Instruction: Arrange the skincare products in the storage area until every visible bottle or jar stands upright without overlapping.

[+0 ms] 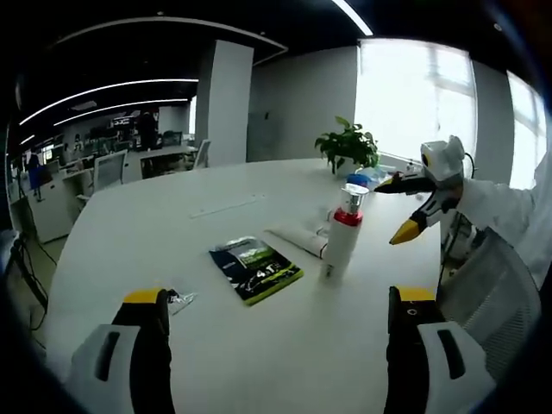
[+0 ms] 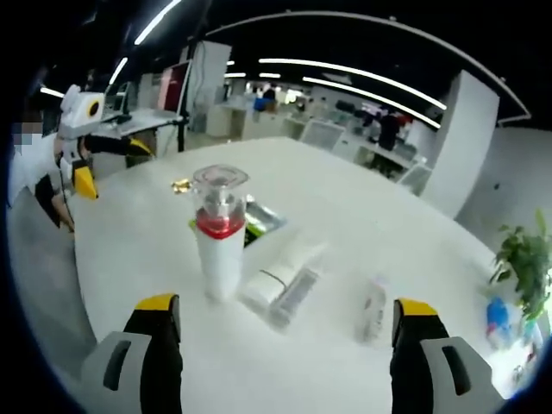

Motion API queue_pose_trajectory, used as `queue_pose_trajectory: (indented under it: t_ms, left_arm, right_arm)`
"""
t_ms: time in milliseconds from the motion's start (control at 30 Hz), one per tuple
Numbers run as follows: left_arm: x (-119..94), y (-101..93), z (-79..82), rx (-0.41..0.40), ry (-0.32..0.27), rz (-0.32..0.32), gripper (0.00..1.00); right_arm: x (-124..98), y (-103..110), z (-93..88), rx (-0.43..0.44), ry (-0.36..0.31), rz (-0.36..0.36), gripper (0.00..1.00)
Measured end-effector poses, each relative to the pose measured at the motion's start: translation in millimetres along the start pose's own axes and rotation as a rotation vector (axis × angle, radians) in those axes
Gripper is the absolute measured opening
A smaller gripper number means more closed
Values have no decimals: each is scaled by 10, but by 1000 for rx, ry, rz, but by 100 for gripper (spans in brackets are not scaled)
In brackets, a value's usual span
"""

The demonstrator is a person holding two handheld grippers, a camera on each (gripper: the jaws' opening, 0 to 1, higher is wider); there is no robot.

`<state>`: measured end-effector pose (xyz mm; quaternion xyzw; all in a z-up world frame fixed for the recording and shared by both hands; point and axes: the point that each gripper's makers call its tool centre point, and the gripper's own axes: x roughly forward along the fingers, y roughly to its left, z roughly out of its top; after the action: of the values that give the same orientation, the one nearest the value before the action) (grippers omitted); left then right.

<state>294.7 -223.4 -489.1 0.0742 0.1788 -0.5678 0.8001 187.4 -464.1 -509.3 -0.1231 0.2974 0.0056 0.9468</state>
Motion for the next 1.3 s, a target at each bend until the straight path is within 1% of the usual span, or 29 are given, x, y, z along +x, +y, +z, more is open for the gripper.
queue_pose_trajectory:
  t_ms: [100, 200, 267, 300, 367, 400, 433, 533, 567, 633, 733, 900, 1100, 1200, 1300]
  left_arm:
    - [14, -14, -20, 4, -3, 3, 100]
    - [41, 1, -64, 9, 5, 14, 100]
    - [51, -4, -72, 6, 1, 18, 100]
    - [53, -14, -68, 3, -5, 15, 100]
    - [57, -59, -17, -12, -42, 0, 99]
    - [60, -83, 11, -9, -59, 0, 99]
    - [61, -99, 9, 3, -63, 9, 99]
    - [83, -86, -43, 27, -47, 36, 99]
    - [81, -87, -69, 29, -31, 35, 99]
    - [81, -154, -34, 17, -33, 30, 99]
    - [79, -196, -52, 2, -25, 27, 99]
    - [95, -267, -95, 30, -4, 4, 99]
    - [92, -237, -106, 23, -2, 5, 99]
    - [89, -251, -102, 22, 0, 7, 99]
    - [85, -220, -119, 18, 5, 8, 99]
  right_arm:
    - [33, -53, -9, -23, 14, -9, 100]
    - [50, -108, -10, -17, 15, -11, 100]
    - [69, -147, -25, -11, 23, -11, 100]
    - [72, -147, -28, -10, 26, -10, 99]
    - [90, -164, -50, -2, 42, -7, 99]
    - [102, -173, -60, -1, 47, -5, 98]
    - [111, -184, -66, -1, 50, -6, 97]
    - [141, -210, -75, 0, 60, -4, 94]
    - [149, -215, -73, -3, 61, -3, 93]
    - [175, -229, -66, -8, 68, -3, 91]
    - [219, -277, -64, -14, 78, -14, 92]
    - [296, -338, -45, -8, 88, -9, 90]
    - [407, -398, -36, -23, 105, 7, 87]
    - [516, -460, -34, -24, 117, 13, 86]
    - [566, -429, -13, -25, 120, 19, 85]
